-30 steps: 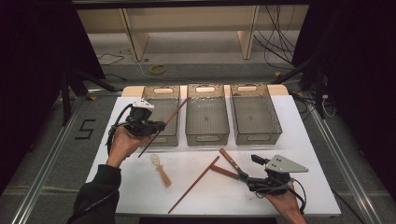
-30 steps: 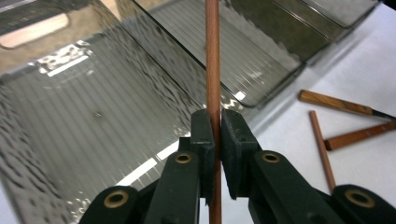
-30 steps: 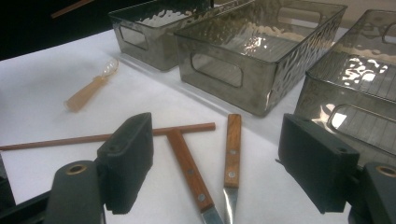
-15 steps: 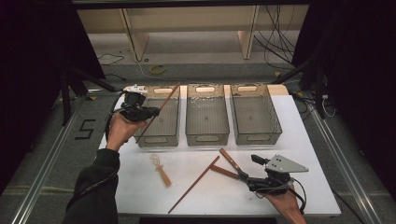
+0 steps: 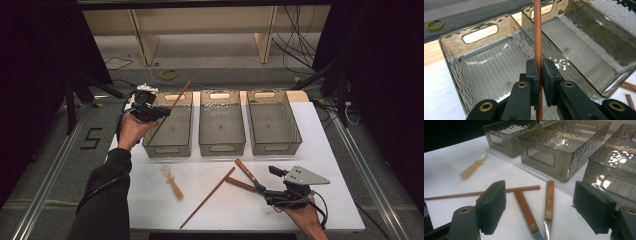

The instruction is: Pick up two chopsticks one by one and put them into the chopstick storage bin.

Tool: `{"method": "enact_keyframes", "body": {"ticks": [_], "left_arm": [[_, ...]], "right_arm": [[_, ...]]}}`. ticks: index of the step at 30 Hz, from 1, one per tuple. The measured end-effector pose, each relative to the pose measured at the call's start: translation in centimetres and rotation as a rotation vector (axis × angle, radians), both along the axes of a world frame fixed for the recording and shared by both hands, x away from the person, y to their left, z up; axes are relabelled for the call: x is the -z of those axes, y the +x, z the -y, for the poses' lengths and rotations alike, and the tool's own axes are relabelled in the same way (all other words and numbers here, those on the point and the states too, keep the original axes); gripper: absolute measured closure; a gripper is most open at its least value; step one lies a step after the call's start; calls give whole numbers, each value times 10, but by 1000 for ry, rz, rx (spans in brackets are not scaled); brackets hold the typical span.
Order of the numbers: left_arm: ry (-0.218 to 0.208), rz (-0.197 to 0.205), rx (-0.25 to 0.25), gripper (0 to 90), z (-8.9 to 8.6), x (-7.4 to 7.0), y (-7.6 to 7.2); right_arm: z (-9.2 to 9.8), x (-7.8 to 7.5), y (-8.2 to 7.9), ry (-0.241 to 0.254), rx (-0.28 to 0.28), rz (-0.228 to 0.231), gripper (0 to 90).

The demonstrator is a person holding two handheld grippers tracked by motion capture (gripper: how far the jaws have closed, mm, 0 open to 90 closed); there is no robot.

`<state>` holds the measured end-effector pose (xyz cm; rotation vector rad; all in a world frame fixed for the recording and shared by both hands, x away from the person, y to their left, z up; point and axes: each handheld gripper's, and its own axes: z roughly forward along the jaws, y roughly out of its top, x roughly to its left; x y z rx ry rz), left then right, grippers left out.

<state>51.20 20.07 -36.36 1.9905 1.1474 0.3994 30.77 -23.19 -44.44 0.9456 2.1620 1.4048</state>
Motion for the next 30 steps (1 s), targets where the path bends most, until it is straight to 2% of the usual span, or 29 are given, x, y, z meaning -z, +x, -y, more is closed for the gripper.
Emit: {"method": "enact_keyframes", "body": {"ticks": [14,22,26,30], "left_arm": [[-7,12,-49,833,-5,18,21],[-11,13,-73,833,-9,30,25],[-5,8,-92,832,-11,36,26],[11,-2,-88,831,-9,44,26]], "right_arm": [[0,2,1,2,-6,-7,274],[0,2,2,3,-9,-7,274],[-1,2,2,4,-9,-7,274],[-1,2,2,5,-8,-7,274]]}}
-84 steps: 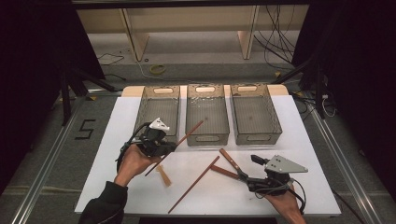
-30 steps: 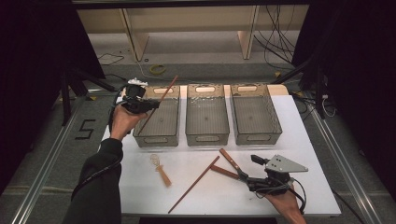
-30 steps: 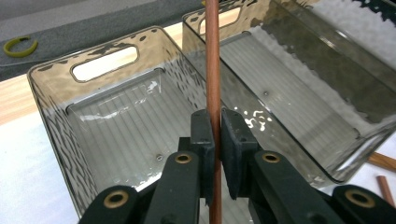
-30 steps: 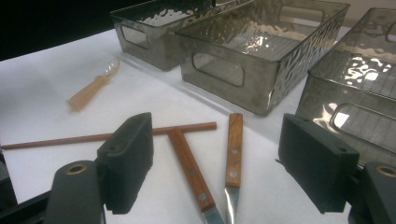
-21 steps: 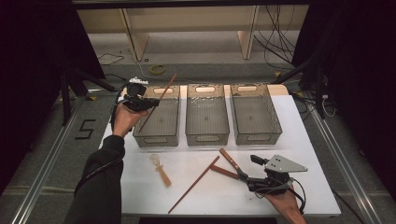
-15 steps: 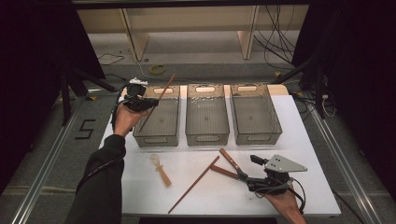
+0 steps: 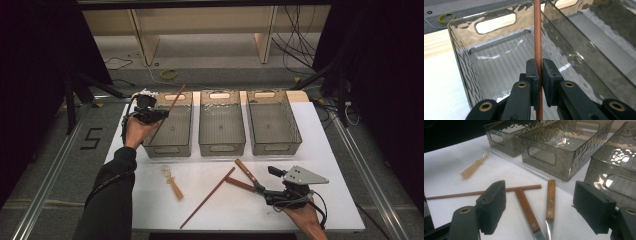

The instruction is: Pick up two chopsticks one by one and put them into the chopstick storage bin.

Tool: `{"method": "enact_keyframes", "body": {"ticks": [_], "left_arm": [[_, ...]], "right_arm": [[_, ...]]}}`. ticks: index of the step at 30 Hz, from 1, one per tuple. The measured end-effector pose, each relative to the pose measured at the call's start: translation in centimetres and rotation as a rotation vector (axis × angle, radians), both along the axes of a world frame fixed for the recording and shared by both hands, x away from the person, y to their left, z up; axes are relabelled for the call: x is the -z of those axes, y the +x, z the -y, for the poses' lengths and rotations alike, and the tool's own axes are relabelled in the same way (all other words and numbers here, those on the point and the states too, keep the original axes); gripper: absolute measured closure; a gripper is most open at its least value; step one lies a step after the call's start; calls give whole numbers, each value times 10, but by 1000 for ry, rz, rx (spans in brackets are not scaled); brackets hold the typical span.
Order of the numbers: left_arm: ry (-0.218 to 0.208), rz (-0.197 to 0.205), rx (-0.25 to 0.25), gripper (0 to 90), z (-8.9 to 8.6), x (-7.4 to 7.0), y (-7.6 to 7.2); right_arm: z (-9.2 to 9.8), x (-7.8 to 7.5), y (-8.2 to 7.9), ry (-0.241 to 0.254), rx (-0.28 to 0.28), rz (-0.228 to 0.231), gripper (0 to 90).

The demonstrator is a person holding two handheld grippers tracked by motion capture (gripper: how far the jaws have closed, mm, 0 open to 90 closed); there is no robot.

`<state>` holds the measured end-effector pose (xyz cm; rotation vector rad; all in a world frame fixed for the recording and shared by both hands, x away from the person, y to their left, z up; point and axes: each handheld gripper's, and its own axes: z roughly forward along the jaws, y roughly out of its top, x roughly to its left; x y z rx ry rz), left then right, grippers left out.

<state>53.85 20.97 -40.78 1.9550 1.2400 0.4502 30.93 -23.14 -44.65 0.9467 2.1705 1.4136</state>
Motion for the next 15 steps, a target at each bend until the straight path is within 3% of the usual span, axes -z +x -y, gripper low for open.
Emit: {"method": "enact_keyframes", "body": {"ticks": [6,7,9,10,11,12,15], "left_arm": [[-7,9,-20,815,-2,6,1],[-14,7,-29,714,-2,7,1],[-25,11,-32,669,-3,6,0],[-35,12,-30,565,-3,5,-1],[-43,10,-32,514,-3,3,-2],[-54,9,-34,514,-3,1,-3],[-89,10,-14,405,-1,-7,-12]], "right_arm": [[0,0,0,-1,-1,0,273],[0,0,0,1,0,1,274],[0,0,0,2,0,0,274],[0,0,0,1,1,0,274],[0,0,0,1,1,-1,273],[0,0,0,1,1,-1,273],[0,0,0,-3,1,-1,274]]}}
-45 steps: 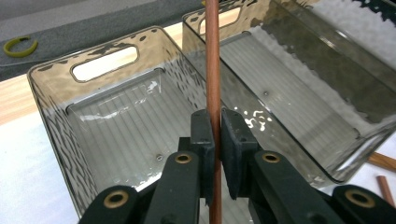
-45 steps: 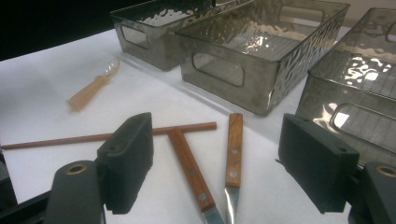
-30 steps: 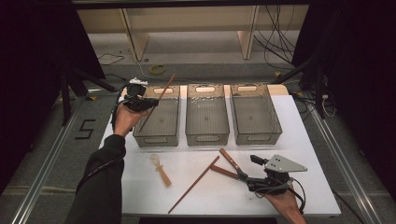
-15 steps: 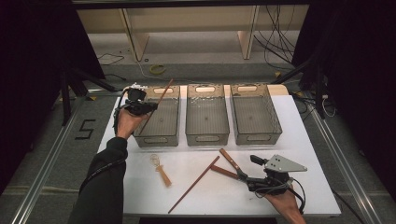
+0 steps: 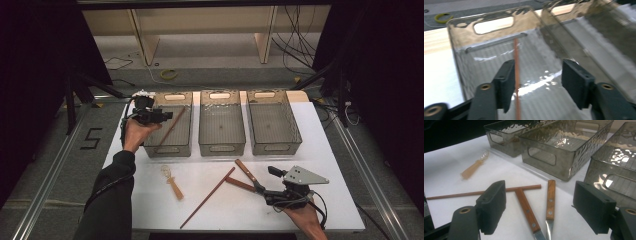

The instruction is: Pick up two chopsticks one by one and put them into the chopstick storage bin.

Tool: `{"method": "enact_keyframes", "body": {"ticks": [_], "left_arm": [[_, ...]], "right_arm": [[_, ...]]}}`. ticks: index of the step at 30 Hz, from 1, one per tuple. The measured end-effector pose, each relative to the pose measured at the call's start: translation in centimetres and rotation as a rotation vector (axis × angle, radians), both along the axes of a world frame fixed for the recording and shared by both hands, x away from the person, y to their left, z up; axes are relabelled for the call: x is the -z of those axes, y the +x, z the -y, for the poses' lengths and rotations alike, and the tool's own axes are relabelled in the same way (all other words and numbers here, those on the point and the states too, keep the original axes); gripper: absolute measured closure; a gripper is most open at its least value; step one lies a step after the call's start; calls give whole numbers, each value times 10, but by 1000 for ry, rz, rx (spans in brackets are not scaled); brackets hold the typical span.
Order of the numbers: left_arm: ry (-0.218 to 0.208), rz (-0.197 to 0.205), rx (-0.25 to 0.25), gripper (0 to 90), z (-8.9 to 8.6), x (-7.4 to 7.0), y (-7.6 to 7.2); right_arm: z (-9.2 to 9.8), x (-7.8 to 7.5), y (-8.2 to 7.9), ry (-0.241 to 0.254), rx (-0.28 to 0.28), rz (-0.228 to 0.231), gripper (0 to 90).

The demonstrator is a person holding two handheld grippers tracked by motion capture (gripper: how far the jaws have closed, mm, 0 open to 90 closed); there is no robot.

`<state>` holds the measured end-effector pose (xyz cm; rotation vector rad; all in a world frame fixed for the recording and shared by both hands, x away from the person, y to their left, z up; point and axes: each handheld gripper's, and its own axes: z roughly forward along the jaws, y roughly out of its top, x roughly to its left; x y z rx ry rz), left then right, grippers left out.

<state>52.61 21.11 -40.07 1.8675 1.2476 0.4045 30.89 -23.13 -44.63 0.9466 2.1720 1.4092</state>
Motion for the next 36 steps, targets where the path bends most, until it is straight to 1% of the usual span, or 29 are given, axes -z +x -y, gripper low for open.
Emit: {"method": "enact_keyframes", "body": {"ticks": [2,4,5,6,8,9,10,11,13,15,16,17,18,20,21,24,27,28,30,35,36], "left_arm": [[0,-6,26,356,4,-4,-8],[-17,-8,55,348,7,-8,-20],[-35,-14,66,334,9,-9,-26],[-40,-12,86,319,11,-10,-32],[-28,-5,125,286,15,-10,-45],[-34,3,142,283,15,-10,-51],[-51,2,144,283,15,-9,-57],[-67,10,151,276,16,-8,-63],[-40,-8,163,274,21,-6,-70],[-28,2,176,271,26,-5,-79],[-17,-10,186,266,29,-4,-83],[-3,-20,187,240,32,-3,-85],[0,-27,185,240,34,-2,-88],[15,-49,214,231,40,1,-94],[19,-57,220,223,42,3,-97],[40,-69,241,216,50,5,-106],[31,-63,235,215,55,6,-114],[38,-66,243,214,57,7,-116],[46,-81,249,214,62,10,-122],[64,-98,265,212,71,17,-133],[70,-107,268,213,72,19,-136]], "right_arm": [[0,0,0,2,2,0,274],[0,0,0,2,3,1,274],[0,0,0,3,4,1,274],[0,0,0,3,4,0,274],[0,0,0,1,0,0,273],[0,0,-1,0,1,1,273],[0,0,-1,0,1,1,273],[-1,0,-1,1,-1,3,274],[-1,0,0,-3,0,-4,273],[-1,0,0,-6,-3,-2,273],[-2,-1,-1,-9,-1,-1,273],[-2,-1,-1,-7,-2,0,273],[-2,-1,-1,-7,-2,0,273],[-2,-1,-1,-8,-3,-4,273],[-2,-1,-1,-8,-4,-4,273],[-2,-1,-1,-12,-2,-3,273],[-1,-1,-1,-15,0,-3,273],[-1,-1,-1,-15,2,-3,273],[-1,-1,-1,-14,3,-2,273],[-1,-1,-1,-17,4,-2,273],[-1,-1,-1,-16,3,-1,273]]}}
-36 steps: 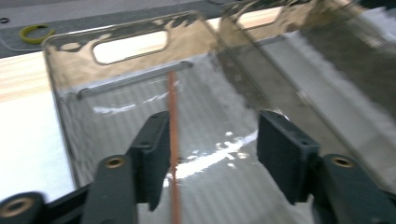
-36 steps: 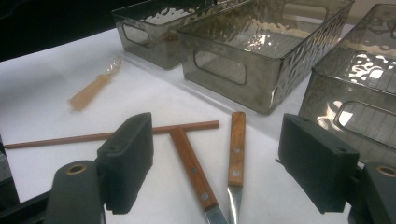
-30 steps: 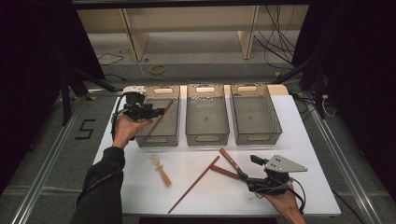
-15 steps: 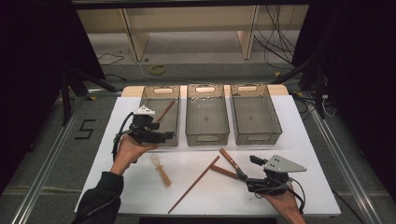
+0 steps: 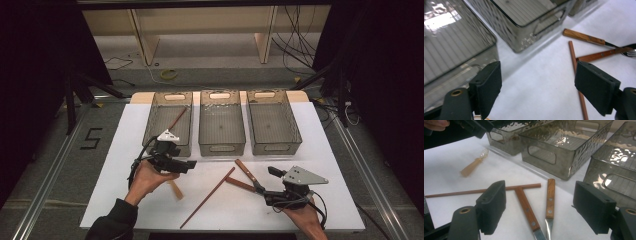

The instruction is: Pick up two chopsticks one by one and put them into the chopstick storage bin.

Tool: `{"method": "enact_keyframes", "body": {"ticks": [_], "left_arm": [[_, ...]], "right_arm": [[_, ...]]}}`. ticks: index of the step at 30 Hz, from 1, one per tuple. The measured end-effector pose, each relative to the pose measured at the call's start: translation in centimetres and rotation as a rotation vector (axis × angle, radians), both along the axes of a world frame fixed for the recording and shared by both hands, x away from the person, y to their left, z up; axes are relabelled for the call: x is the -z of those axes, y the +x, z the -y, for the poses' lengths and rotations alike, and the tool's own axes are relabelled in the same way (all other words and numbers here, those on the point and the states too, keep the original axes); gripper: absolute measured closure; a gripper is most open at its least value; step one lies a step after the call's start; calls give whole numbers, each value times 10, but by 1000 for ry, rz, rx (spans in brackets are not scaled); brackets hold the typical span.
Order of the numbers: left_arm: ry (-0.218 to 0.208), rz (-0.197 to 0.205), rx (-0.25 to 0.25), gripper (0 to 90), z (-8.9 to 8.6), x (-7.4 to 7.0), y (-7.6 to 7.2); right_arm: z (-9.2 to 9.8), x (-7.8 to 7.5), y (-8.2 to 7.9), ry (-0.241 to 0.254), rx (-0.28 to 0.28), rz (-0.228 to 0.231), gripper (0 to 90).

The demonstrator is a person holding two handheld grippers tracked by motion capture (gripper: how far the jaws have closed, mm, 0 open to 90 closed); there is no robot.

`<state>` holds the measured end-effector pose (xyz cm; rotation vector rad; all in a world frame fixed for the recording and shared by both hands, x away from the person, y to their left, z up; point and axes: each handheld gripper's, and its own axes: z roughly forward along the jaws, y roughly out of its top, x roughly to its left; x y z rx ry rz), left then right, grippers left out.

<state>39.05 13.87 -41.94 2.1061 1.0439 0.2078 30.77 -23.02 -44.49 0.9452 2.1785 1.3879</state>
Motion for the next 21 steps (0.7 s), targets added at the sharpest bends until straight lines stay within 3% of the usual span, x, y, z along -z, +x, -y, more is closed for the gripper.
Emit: {"method": "enact_keyframes", "body": {"ticks": [4,14,21], "left_arm": [[38,-18,23,215,8,7,-8],[45,-50,40,218,19,19,-20],[81,-66,54,240,26,23,-26]], "right_arm": [[1,0,1,5,0,-1,273],[-1,1,2,-5,-5,-5,273],[0,1,2,-2,-7,-6,273]]}}
